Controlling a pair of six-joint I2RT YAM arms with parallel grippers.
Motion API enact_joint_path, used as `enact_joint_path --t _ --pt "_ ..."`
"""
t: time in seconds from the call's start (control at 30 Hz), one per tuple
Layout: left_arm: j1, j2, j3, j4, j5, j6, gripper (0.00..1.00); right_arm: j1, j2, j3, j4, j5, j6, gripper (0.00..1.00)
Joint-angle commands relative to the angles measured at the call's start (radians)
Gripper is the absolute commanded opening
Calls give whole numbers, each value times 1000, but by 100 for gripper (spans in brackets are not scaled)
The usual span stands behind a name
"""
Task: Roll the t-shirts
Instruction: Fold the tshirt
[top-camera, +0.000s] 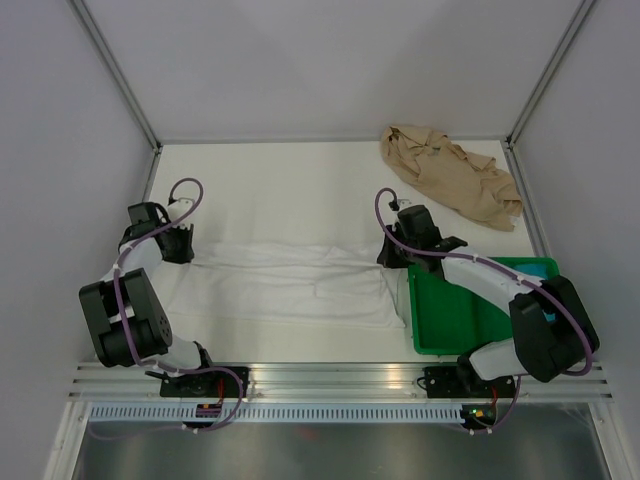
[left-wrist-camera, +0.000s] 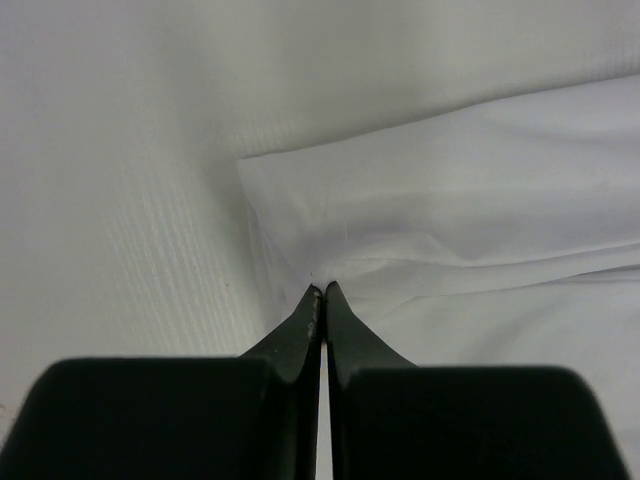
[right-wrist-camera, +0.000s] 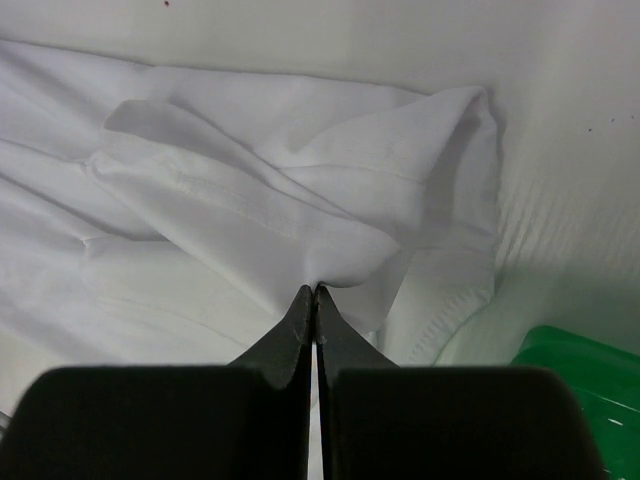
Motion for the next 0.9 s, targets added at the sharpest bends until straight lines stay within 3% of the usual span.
enact_joint_path --t 0.0,0.33,0.7,0.8,0.87 --pt "19 -30 -3 13 -8 46 2 18 -9 -24 31 20 32 0" --pt "37 -59 12 12 -20 56 2 32 -53 -35 2 34 33 0" --pt "49 -54 -32 12 -39 85 2 52 0 -102 63 21 69 0" --pt "52 -69 -34 -11 -46 109 18 58 11 -102 75 15 70 0" --pt "55 -82 -31 -43 -37 125 36 59 16 -96 77 6 73 0"
